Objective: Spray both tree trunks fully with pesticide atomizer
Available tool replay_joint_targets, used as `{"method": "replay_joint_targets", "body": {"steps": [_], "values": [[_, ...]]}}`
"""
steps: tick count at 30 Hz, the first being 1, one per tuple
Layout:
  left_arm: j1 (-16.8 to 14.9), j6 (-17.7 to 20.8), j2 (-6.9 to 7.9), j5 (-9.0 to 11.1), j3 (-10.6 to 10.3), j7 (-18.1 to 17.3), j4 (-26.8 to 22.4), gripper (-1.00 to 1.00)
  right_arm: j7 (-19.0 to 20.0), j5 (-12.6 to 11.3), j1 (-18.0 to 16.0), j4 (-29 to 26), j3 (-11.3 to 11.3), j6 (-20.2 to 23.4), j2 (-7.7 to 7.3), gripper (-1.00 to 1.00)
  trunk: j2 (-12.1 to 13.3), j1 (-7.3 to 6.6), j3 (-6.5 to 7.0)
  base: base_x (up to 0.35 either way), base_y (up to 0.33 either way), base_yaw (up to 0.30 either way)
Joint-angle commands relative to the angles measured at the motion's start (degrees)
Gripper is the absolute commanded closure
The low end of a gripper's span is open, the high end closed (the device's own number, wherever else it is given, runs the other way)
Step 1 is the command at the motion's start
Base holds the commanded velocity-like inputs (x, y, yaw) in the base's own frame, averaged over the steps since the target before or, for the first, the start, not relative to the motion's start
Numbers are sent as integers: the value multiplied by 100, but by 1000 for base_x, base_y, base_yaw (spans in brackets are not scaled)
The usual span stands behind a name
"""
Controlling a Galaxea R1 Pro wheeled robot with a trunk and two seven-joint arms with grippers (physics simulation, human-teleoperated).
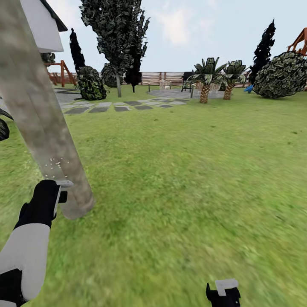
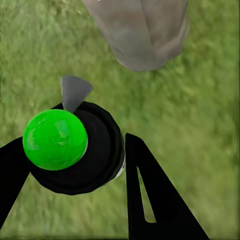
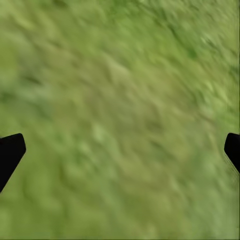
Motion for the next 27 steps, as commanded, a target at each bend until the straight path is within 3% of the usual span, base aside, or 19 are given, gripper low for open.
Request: {"method": "replay_joint_targets", "body": {"steps": [1,7,10,18,27], "values": [[6,21,0,-18,4,-10,-5,100,-18,60,-4,4,-44,-17,4,-100,-2,1,-5,228,-206,236],[182,17,35,-18,9,-7,-5,100,-18,60,-4,4,-44,-16,10,-100,-2,1,-5,235,-200,269],[422,1,66,-10,216,-12,-5,100,-18,60,-4,11,-44,-17,10,-100,-2,1,-5,239,-196,277],[465,3,-184,-7,267,-13,-13,100,-18,60,-4,12,-44,-17,10,-100,-2,1,-5,240,-194,277],[472,-5,-207,5,276,-13,-13,100,-18,60,-4,12,-44,-15,10,-100,-2,1,-5,150,-242,263]]}}
